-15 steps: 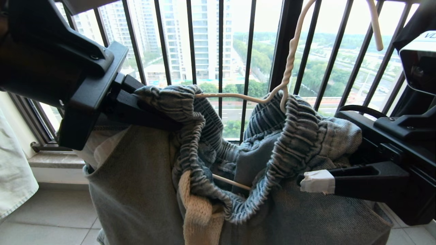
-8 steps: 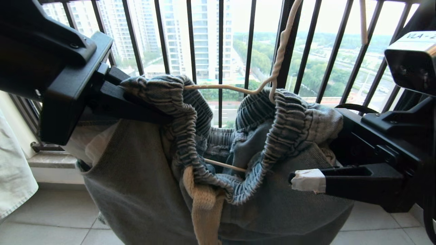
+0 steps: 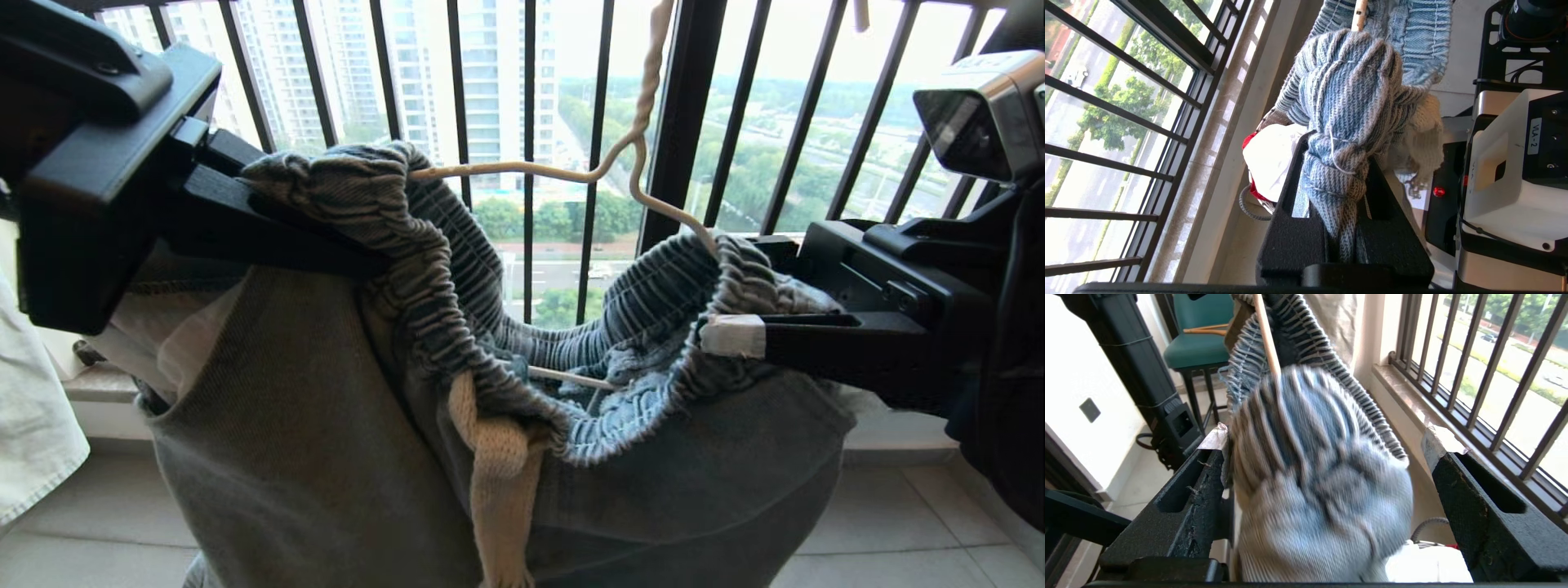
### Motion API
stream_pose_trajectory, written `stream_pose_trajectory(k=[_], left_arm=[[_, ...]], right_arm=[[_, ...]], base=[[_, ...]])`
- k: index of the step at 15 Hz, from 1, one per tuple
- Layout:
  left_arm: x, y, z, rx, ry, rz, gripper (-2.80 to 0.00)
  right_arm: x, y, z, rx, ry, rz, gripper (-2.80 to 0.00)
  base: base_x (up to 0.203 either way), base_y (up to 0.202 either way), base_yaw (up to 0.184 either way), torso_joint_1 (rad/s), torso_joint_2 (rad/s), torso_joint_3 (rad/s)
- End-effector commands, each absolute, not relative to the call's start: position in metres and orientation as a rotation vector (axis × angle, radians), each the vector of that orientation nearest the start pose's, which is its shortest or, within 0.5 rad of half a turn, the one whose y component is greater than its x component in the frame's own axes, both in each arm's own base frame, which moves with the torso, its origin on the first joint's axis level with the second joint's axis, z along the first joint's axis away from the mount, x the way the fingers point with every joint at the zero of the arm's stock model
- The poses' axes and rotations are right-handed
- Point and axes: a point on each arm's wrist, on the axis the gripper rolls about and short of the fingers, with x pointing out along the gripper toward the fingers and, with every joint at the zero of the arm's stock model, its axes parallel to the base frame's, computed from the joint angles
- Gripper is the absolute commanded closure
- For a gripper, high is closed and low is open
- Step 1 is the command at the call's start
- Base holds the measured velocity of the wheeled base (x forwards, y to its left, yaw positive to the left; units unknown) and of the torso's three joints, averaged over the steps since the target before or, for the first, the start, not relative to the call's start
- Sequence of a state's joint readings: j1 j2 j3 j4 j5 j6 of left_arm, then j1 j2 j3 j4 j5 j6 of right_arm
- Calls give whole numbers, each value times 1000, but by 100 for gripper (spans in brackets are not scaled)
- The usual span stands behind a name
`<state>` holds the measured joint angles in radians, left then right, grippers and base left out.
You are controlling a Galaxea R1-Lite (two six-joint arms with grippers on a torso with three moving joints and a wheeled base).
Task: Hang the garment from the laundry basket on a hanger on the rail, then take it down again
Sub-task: Hang the clothes rack on the clothesline
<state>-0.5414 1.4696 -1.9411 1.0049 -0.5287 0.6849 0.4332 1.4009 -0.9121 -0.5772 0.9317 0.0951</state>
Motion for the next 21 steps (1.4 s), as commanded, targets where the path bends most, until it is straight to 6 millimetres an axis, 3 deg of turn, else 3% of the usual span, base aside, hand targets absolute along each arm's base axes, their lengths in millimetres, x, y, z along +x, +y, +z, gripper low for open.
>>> stream_pose_trajectory(k=[1, 8, 9, 16, 21], left_arm=[[142, -94, 398, 605, 158, -1165, 0], [136, -79, 406, 482, 138, -1150, 0], [137, -78, 405, 466, 125, -1139, 0], [141, -73, 391, 300, 38, -1049, 0], [141, -63, 365, 203, 11, -970, 0]], right_arm=[[198, 106, 295, 47, -61, 1353, -280], [188, 95, 317, 75, -124, 1255, -280], [186, 94, 322, 94, -133, 1225, 0], [184, 90, 356, 202, -166, 1037, 0], [181, 87, 368, 266, -155, 984, 0]], base=[[0, 0, 0, 0, 0, 0], [0, 0, 0, 0, 0, 0], [0, 0, 0, 0, 0, 0], [0, 0, 0, 0, 0, 0], [0, 0, 0, 0, 0, 0]])
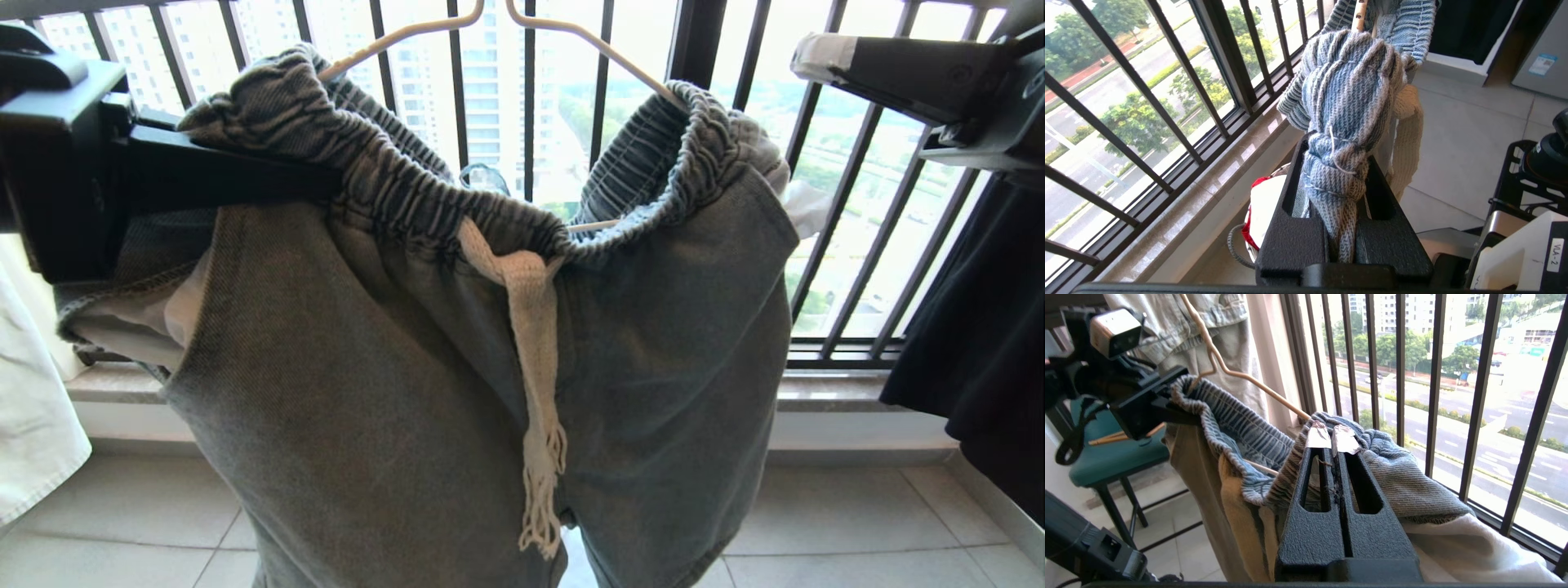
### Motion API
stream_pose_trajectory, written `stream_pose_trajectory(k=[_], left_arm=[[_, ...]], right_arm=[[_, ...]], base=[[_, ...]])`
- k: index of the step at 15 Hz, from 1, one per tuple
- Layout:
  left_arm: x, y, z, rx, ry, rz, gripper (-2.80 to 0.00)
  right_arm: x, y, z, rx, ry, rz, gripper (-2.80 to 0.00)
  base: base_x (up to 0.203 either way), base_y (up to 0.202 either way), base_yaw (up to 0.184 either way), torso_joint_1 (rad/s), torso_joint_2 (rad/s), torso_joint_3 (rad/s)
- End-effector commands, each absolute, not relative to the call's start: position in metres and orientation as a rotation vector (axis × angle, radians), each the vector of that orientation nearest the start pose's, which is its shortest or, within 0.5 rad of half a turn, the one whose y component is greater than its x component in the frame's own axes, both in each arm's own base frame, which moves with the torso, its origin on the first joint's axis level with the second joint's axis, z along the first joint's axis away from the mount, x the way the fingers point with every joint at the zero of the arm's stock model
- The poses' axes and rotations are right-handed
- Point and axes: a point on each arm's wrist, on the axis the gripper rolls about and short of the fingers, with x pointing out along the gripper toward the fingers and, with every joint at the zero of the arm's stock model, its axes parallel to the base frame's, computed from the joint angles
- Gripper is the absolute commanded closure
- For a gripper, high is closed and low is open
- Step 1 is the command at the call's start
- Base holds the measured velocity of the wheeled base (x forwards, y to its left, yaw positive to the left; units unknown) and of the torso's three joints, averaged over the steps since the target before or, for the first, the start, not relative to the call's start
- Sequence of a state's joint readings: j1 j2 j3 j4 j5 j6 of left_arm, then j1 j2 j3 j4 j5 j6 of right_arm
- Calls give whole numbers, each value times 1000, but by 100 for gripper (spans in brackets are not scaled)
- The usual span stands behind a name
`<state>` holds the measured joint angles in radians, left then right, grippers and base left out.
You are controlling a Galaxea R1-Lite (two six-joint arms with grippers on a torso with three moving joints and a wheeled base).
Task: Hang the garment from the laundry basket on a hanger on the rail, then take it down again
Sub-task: Hang the clothes rack on the clothesline
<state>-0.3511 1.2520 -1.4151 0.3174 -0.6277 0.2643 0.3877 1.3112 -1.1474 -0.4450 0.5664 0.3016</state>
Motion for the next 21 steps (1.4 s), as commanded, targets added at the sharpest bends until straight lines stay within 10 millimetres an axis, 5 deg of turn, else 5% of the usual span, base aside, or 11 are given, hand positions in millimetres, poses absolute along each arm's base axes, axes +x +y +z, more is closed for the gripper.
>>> stream_pose_trajectory(k=[1, 13, 21], left_arm=[[139, -59, 360, 184, -3, -950, 0], [106, -36, 313, -38, 36, -837, 0], [123, -41, 307, -47, 88, -842, 0]], right_arm=[[183, 88, 367, 268, -150, 982, 0], [210, 99, 339, 167, -33, 960, 0], [213, 100, 336, 164, -28, 956, 0]], base=[[0, 0, 0, 0, 0, 0], [0, 0, 0, 0, 0, 0], [0, 0, 0, 0, 0, 0]])
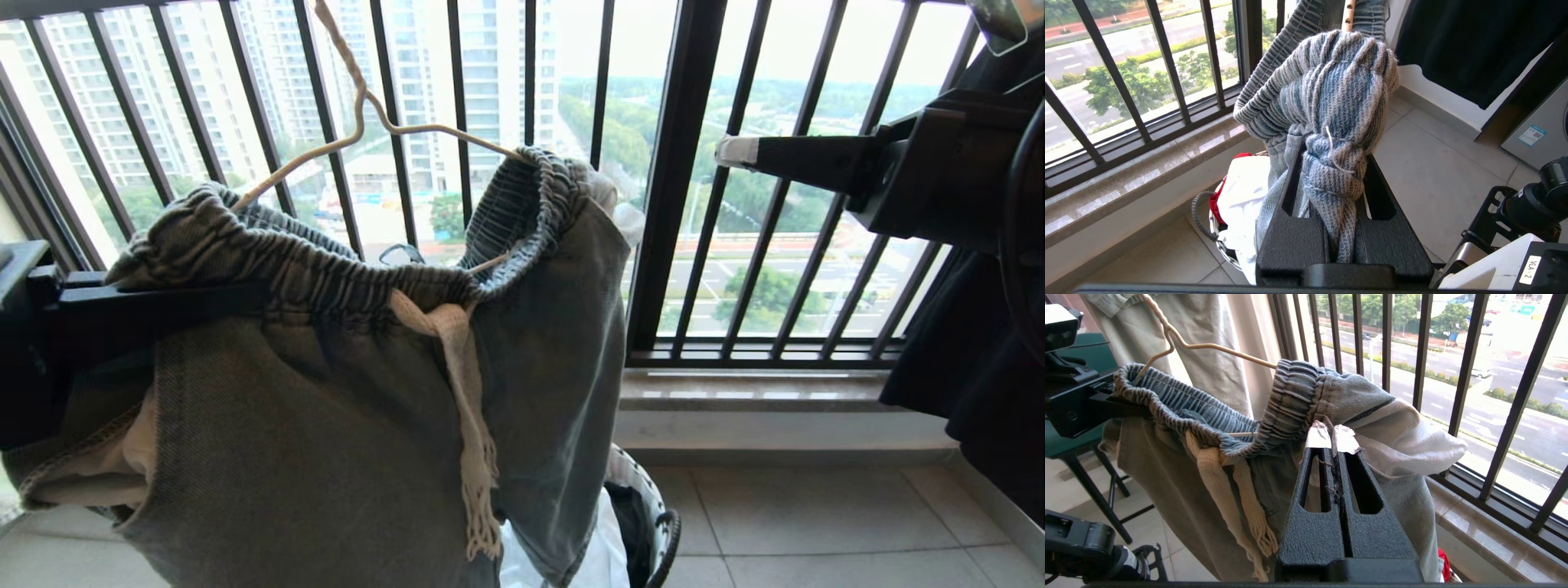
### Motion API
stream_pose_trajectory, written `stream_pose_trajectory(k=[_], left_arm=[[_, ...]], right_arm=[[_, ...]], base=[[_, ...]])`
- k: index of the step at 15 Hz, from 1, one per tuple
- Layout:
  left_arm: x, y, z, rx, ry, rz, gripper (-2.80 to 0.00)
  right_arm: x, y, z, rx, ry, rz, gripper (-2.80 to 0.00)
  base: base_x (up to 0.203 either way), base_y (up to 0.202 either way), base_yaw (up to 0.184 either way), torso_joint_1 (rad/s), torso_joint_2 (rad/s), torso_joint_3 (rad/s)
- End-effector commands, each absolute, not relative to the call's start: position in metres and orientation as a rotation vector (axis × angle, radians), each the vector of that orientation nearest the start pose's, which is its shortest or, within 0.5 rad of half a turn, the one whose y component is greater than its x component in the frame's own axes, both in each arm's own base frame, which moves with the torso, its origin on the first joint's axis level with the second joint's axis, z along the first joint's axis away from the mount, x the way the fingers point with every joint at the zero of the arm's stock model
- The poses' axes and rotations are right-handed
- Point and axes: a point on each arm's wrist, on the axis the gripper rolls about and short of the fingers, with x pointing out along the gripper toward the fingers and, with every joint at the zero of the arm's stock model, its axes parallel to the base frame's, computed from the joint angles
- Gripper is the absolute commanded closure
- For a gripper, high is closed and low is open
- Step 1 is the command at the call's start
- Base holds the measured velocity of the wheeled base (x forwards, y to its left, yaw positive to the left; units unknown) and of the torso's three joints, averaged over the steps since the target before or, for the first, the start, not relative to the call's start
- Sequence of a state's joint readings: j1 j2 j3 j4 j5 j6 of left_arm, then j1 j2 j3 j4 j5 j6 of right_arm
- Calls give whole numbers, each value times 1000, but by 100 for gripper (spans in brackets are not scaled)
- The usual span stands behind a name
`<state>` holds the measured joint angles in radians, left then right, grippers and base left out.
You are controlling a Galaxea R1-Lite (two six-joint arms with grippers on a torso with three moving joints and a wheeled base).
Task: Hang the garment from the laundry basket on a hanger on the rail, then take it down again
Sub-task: Hang the clothes rack on the clothesline
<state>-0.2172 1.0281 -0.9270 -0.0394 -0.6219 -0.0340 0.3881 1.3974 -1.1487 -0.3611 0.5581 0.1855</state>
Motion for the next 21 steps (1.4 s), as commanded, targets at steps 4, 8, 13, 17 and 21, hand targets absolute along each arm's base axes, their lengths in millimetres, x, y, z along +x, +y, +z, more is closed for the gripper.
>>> stream_pose_trajectory(k=[4, 8, 13, 17, 21], left_arm=[[127, -42, 305, -47, 101, -840, 0], [125, -41, 305, -47, 97, -843, 0], [132, -48, 300, -51, 130, -879, 0], [135, -50, 298, -55, 147, -888, 0], [135, -51, 298, -54, 147, -893, 0]], right_arm=[[214, 100, 335, 161, -123, 961, 0], [212, 99, 337, 159, -134, 964, 0], [214, 100, 337, 161, -132, 960, 0], [223, 104, 330, 162, -104, 962, 0], [228, 106, 327, 163, -91, 958, 0]], base=[[0, 0, 0, 11, -97, -89], [0, 0, 0, 59, -332, -331], [0, 0, 0, 112, -498, -330], [0, 0, 0, 154, -469, -318], [0, 0, 0, 184, -483, -305]])
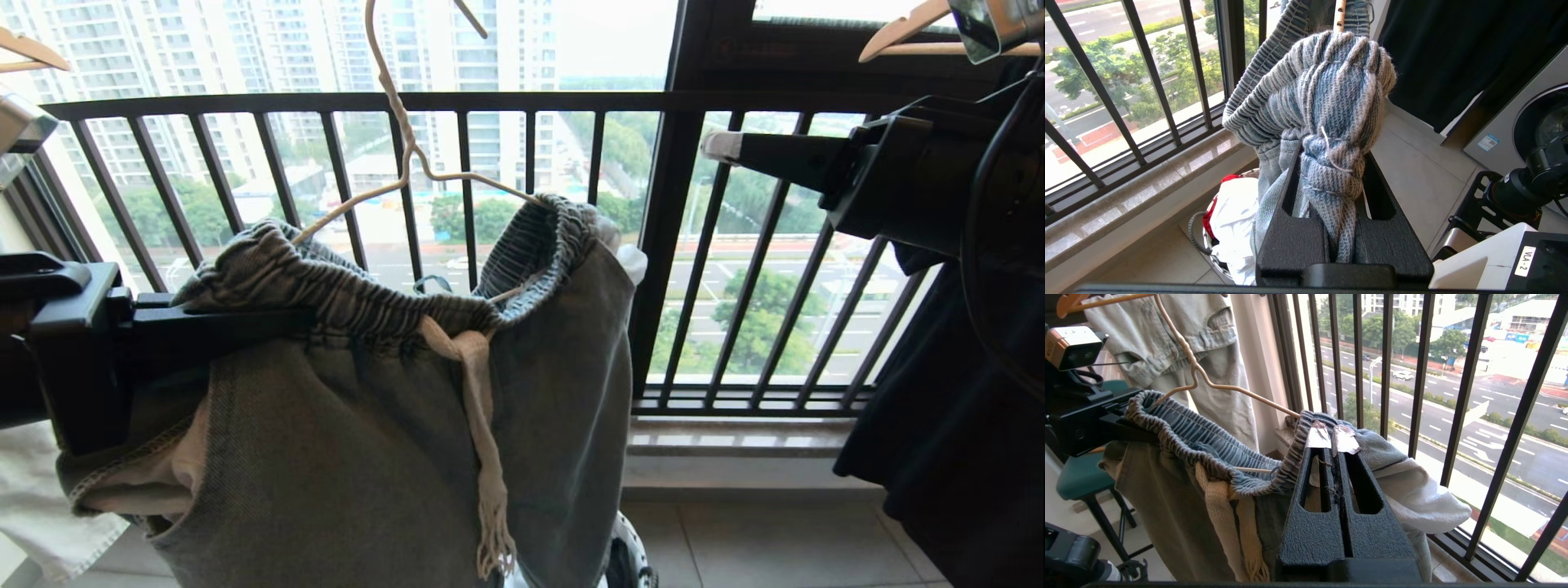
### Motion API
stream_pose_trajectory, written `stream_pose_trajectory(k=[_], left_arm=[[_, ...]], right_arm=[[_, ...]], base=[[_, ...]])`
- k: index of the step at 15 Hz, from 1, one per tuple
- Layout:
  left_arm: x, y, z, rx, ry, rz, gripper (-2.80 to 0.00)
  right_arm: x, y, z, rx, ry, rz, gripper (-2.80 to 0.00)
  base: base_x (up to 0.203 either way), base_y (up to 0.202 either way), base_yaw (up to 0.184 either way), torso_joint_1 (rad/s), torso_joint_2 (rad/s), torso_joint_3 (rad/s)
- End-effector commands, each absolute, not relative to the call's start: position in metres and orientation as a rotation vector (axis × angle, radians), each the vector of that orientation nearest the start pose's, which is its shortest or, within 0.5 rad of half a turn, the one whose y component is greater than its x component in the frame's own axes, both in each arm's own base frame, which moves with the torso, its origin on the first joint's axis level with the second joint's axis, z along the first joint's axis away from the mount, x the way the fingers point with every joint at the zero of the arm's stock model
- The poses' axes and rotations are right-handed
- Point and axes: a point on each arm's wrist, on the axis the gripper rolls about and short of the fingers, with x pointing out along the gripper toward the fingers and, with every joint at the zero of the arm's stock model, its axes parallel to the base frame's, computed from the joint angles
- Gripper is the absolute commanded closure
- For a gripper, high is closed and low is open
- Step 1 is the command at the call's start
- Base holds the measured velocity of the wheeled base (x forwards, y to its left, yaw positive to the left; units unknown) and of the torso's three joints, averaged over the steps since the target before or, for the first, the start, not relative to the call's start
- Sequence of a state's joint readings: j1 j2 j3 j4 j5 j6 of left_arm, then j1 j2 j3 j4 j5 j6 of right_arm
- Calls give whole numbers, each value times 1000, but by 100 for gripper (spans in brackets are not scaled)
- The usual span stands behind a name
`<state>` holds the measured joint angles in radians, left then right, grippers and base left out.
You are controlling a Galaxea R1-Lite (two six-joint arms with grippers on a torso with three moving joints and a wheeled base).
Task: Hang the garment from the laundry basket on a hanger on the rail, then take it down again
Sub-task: Hang the clothes rack on the clothesline
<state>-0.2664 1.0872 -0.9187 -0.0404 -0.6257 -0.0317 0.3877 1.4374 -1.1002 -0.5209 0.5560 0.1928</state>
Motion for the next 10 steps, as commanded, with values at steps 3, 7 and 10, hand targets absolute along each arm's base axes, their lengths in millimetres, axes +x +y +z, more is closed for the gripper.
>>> stream_pose_trajectory(k=[3, 7, 10], left_arm=[[131, -52, 299, -52, 142, -907, 0], [128, -59, 295, -63, 168, -969, 0], [121, -67, 293, -86, 194, -1038, 0]], right_arm=[[225, 105, 329, 161, -100, 959, 0], [216, 101, 334, 159, -123, 962, 0], [199, 95, 340, 155, -153, 969, 0]], base=[[0, 0, 0, 201, -505, -300], [0, 0, 0, 218, -529, -309], [0, 0, 0, 242, -545, -309]])
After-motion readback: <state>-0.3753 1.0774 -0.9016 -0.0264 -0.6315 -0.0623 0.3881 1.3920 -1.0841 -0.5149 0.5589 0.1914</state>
